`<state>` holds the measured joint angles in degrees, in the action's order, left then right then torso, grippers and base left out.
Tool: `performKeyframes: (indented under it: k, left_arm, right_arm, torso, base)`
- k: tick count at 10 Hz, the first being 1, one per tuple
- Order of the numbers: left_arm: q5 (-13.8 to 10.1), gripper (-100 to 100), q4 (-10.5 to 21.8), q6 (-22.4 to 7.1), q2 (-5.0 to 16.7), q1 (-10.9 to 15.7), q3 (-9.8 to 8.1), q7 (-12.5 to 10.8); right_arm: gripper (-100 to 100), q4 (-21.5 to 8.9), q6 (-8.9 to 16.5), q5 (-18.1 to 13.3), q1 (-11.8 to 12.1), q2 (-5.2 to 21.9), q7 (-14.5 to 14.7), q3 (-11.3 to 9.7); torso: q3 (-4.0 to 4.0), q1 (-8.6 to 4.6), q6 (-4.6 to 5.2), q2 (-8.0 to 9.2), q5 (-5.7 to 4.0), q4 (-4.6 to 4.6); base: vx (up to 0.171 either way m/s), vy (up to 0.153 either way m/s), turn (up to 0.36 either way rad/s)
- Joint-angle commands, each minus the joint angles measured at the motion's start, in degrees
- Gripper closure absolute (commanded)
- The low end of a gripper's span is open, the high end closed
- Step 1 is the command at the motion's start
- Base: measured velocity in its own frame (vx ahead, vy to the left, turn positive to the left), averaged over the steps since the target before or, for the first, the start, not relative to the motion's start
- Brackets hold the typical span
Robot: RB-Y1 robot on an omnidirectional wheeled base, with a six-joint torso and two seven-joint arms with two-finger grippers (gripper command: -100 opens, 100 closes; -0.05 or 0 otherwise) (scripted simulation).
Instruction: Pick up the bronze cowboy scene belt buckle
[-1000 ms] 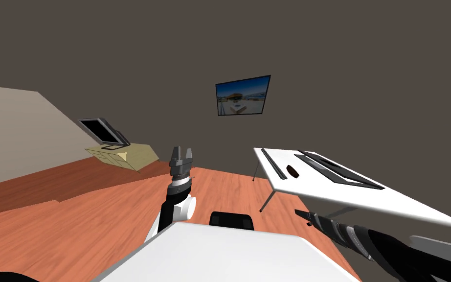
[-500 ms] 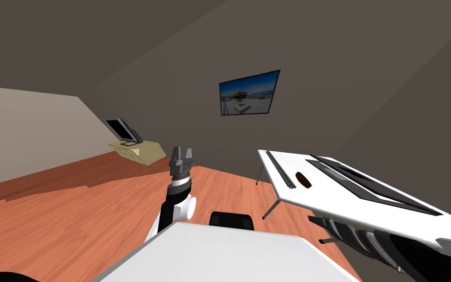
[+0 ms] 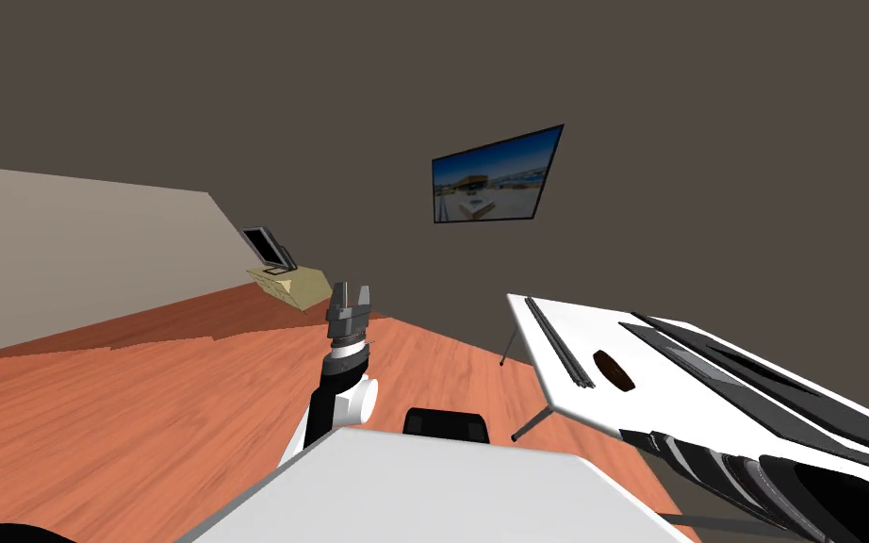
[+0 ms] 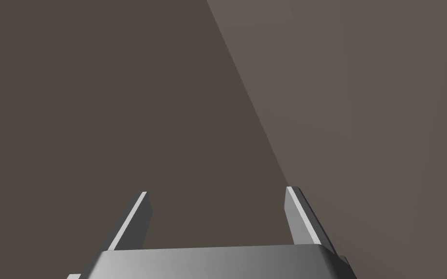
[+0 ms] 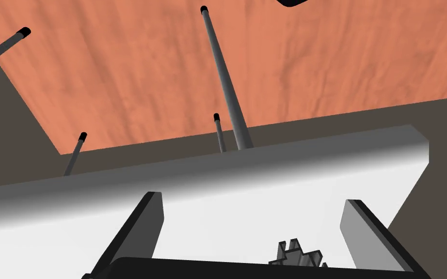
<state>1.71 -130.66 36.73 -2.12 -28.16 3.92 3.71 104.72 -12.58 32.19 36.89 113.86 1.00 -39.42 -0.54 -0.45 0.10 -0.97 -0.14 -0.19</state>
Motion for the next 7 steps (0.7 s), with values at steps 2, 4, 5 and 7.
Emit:
performKeyframes:
  k: [2, 4, 5, 7]
  left_arm:
    - [0.00, 0, 0.00, 0.00, 0.00, -0.01, -0.01, 0.00]
    - [0.00, 0, 0.00, 0.00, 0.00, -0.01, 0.00, 0.00]
    - [0.00, 0, 0.00, 0.00, 0.00, -0.01, -0.01, 0.00]
    - [0.00, 0, 0.00, 0.00, 0.00, -0.01, -0.01, 0.00]
  right_arm:
    - [-100, -1.20, -0.93, -0.17, 1.23, 3.76, -0.96, -0.54]
    - [-100, -1.71, -1.16, -0.05, 1.82, 5.26, -0.98, -0.91]
    - [-100, -2.51, -1.58, 0.06, 2.78, 7.59, -1.02, -1.43]
    - [-100, -2.79, -1.75, 0.08, 3.15, 8.42, -1.05, -1.61]
  torso:
    - [-0.02, -0.01, 0.07, -0.01, -0.01, -0.01]
    - [-0.06, -0.08, 0.01, -0.10, -0.02, -0.03]
    - [-0.03, -0.02, 0.08, -0.03, -0.03, -0.01]
    - [-0.16, -0.11, 0.03, -0.25, -0.04, -0.07]
  base:
    - [0.102, -0.088, 0.109]
    - [0.110, -0.096, 0.192]
    - [0.146, -0.089, 0.210]
    - [0.124, -0.107, 0.141]
